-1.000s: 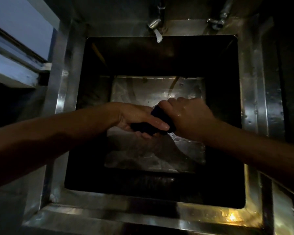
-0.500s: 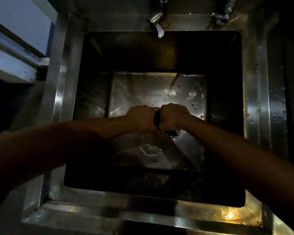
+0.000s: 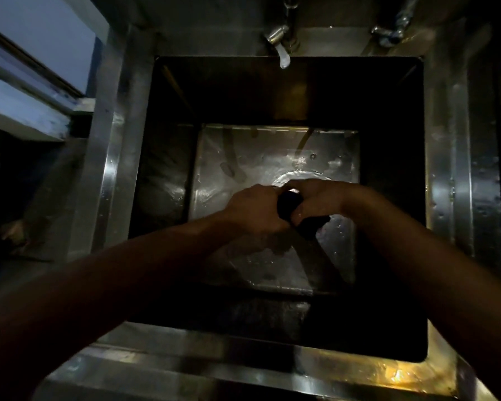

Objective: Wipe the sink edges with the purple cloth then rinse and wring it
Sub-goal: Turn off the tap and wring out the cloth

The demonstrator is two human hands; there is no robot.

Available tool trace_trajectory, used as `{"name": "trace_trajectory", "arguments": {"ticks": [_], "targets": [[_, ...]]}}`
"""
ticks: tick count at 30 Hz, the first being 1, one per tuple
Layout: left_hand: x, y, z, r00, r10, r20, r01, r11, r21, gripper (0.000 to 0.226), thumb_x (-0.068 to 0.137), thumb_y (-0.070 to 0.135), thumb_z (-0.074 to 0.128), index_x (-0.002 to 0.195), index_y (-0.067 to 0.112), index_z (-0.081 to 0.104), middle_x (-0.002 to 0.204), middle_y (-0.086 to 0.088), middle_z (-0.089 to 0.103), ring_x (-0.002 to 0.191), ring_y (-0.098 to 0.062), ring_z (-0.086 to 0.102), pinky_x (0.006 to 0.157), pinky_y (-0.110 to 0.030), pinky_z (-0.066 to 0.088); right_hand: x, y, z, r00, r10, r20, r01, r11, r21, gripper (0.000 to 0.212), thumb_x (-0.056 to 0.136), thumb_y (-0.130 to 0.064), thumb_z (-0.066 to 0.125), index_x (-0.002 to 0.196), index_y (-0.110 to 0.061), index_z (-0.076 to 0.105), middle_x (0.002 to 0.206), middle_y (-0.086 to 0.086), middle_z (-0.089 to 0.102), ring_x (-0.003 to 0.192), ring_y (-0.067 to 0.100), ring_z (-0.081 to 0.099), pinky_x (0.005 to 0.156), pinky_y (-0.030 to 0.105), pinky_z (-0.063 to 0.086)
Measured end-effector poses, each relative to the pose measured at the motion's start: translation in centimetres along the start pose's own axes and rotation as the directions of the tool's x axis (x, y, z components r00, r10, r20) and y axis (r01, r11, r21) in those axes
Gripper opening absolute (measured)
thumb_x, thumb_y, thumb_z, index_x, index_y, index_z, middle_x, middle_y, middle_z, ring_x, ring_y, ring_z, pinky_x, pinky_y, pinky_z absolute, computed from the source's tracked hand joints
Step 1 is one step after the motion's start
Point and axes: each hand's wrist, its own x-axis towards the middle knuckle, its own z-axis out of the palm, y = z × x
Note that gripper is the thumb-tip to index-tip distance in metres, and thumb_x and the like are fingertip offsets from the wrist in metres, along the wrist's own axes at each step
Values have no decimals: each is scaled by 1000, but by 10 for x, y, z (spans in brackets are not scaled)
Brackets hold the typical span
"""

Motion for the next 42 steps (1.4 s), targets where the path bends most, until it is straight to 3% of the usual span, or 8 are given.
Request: {"name": "trace_trajectory", "arguments": {"ticks": [2, 6, 11, 16, 22, 27, 35, 42], "targets": [[1, -4, -10, 995, -50, 91, 73, 959, -274, 17, 75, 35, 78, 83, 21, 71, 73, 2, 68, 71, -18, 67, 60, -25, 50, -16, 7, 1, 970, -144, -198, 145, 989, -11, 89, 75, -19, 84, 150, -27, 37, 143, 3, 52, 113, 19, 60, 79, 22, 54], [-9, -16, -27, 953, -166, 253, 295, 690, -660, 34, 68, 39, 76, 76, 7, 71, 61, -18, 58, 45, -23, 45, 45, -25, 33, -63, 16, 21, 681, -566, -464, 275, 786, -554, 102, 73, -45, 84, 156, -27, 27, 165, 3, 18, 151, 25, 21, 117, 46, 31], [-35, -7, -44, 810, 225, 541, 384, 494, -780, 26, 77, 24, 71, 93, 5, 65, 74, -12, 59, 52, -17, 44, 35, -16, 30, -68, 20, 37, 373, -825, -426, 330, 546, -770, 75, 90, -46, 68, 151, -19, 35, 161, 19, 24, 149, 39, 24, 113, 60, 33], [-55, 6, -55, 506, 327, 798, 455, 684, -569, 14, 77, 24, 66, 80, 11, 71, 59, 0, 57, 39, -6, 43, 37, -16, 26, -73, -6, 32, 221, -915, -337, 379, 399, -835, 39, 99, -30, 60, 135, -19, 51, 122, 16, 66, 91, 33, 65, 65, 41, 54], [-36, 16, -63, 730, 65, 680, 294, 869, -398, 36, 82, 24, 78, 111, 8, 64, 86, -10, 66, 71, -26, 58, 63, -35, 47, -57, -7, 23, 533, -744, -403, 142, 548, -825, 26, 79, -40, 76, 79, -17, 63, 61, -1, 60, 43, 22, 55, 49, 22, 26], [-13, 18, -42, 949, 9, 315, -11, 1000, 5, 20, 84, 30, 71, 73, 17, 60, 66, 1, 60, 67, -17, 60, 62, -29, 50, -29, -15, 18, 835, -388, -391, -67, 633, -771, 21, 88, -46, 62, 88, -25, 60, 66, -6, 48, 64, 18, 52, 61, 29, 36], [18, -9, 2, 993, 117, 28, -116, 876, 468, 43, 93, 50, 55, 119, 16, 58, 96, -4, 66, 94, -28, 67, 81, -38, 50, 20, -1, 36, 915, -2, -404, -220, 836, -503, 20, 88, -39, 64, 95, -20, 62, 103, 3, 68, 98, 27, 68, 74, 32, 47], [17, -6, 23, 965, 199, -171, -144, 947, 288, 71, 85, 52, 65, 138, 14, 40, 101, -7, 69, 86, -30, 68, 64, -32, 41, 12, 7, 19, 952, 3, -305, -193, 781, -593, 34, 82, -44, 70, 103, -18, 64, 94, 3, 64, 96, 28, 68, 70, 31, 44]]}}
